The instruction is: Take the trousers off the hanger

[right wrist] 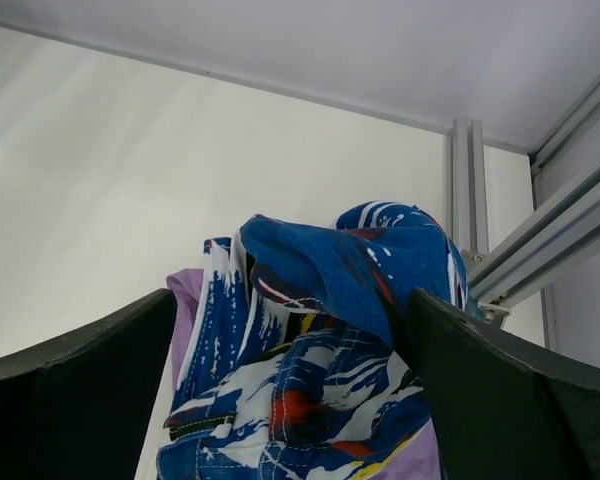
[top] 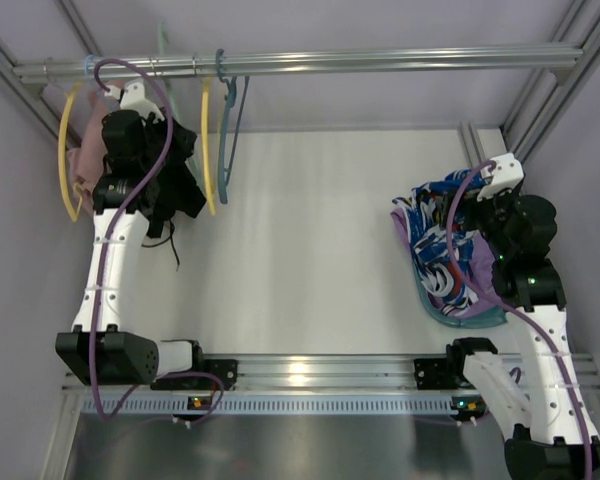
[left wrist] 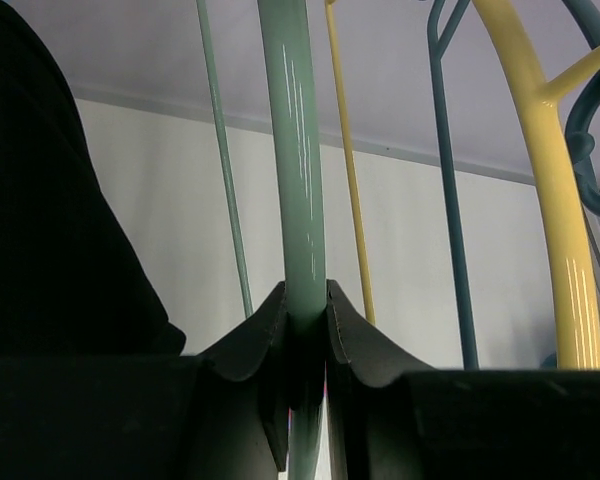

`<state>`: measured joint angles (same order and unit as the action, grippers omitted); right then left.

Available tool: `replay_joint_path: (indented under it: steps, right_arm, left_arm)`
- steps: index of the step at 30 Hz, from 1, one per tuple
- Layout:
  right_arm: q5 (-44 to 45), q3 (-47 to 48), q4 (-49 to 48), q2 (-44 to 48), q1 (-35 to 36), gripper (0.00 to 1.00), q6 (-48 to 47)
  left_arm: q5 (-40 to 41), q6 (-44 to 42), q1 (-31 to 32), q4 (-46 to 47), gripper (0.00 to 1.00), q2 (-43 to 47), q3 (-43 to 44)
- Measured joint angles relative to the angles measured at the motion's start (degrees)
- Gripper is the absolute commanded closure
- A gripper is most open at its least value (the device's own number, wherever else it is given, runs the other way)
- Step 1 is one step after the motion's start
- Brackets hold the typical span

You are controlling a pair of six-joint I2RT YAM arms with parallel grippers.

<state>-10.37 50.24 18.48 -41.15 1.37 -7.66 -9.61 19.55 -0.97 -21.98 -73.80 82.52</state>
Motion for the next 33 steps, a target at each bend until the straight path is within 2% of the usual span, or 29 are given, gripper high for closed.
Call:
replay_joint_path:
  steps: [2, 3, 5, 6, 9, 10, 12, 17, 27, 33]
  right_arm:
    - [0.04, -0.02, 0.00, 0.24, 0.00, 0.01, -0.02]
    - [0.07, -0.02, 0.00, 0.33, 0.00, 0.01, -0.04]
    - [0.07, -0.02, 0.00, 0.55, 0.00, 0.01, -0.04]
    - [0.11, -0.07, 0.00, 0.68, 0.00, 0.01, -0.02]
    - [0.11, -0.11, 0.04, 0.90, 0.00, 0.01, -0.04]
    - [0.11, -0.11, 0.04, 0.94, 0.00, 0.01, -0.04]
    - [0.11, -0.11, 0.04, 0.98, 0.00, 0.01, -0.07]
    - [0.11, -0.11, 0.07, 1.03, 0.00, 0.01, -0.04]
    - [0.00, -0.11, 0.46, 2.10, 0.00, 0.01, -0.04]
    - [-0.28, -0.11, 0.63, 2.38, 0.00, 0.01, -0.02]
  left_arm:
    - [-0.20, 0.07, 0.00, -0.85, 0.85, -0.50, 0.74]
    - [-0.20, 0.22, 0.00, -1.25, 0.69, -0.63, 0.98]
    - [-0.20, 0.26, 0.00, -1.51, 0.54, -0.59, 1.05]
    - [-0.17, 0.28, 0.00, -1.68, 0.42, -0.55, 1.05]
    - [0.11, -0.02, 0.00, -2.58, 0.24, -0.20, 1.01]
    - [0.26, 0.04, 0.00, -2.93, 0.15, 0.11, 1.01]
    - [0.61, -0.31, 0.00, -3.82, 0.07, 1.22, 0.94]
    - [2.05, -1.97, 0.00, -5.95, 0.01, 7.23, -1.49]
    - [5.46, -5.68, 0.00, -8.39, 0.01, 23.82, -8.39]
    - [5.40, -9.73, 0.00, -14.19, 0.02, 27.67, -8.09]
